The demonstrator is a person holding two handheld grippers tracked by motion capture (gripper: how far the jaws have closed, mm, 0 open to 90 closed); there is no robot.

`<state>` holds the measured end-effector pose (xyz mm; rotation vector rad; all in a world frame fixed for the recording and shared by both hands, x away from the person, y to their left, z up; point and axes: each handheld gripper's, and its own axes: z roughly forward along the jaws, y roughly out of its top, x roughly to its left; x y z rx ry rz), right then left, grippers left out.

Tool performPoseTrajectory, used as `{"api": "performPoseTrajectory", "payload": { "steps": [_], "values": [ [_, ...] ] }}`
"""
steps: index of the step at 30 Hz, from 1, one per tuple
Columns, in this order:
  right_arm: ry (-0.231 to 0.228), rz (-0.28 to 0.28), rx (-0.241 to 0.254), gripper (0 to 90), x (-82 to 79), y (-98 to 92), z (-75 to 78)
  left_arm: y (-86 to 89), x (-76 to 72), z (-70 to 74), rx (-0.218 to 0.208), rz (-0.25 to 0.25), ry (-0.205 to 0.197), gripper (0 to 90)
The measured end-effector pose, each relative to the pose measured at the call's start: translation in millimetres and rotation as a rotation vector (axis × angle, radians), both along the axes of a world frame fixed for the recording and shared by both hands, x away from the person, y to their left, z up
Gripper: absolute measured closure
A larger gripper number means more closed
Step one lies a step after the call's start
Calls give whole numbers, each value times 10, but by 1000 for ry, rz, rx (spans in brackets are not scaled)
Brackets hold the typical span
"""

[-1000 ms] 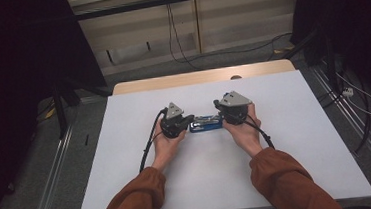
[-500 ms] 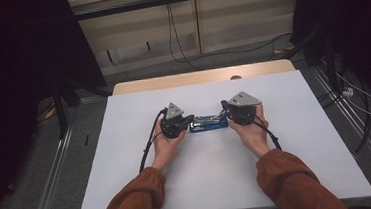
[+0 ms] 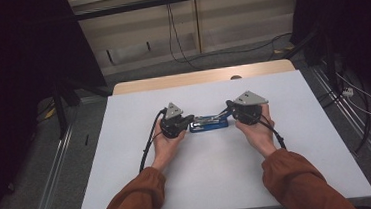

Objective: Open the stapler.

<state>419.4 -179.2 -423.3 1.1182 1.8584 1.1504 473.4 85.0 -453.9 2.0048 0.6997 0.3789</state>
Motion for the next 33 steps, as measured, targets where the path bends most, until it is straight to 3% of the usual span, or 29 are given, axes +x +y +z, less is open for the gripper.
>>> {"api": "performPoseTrajectory", "payload": {
  "steps": [10, 33],
  "values": [
    [-1, 0, 5, 900, -37, -62, 31, -8, -5, 3, 6, 3, -4, 900],
    [28, -33, -10, 900, -55, -315, -63, -13, -10, 2, 9, 4, -11, 900]
  ]
}}
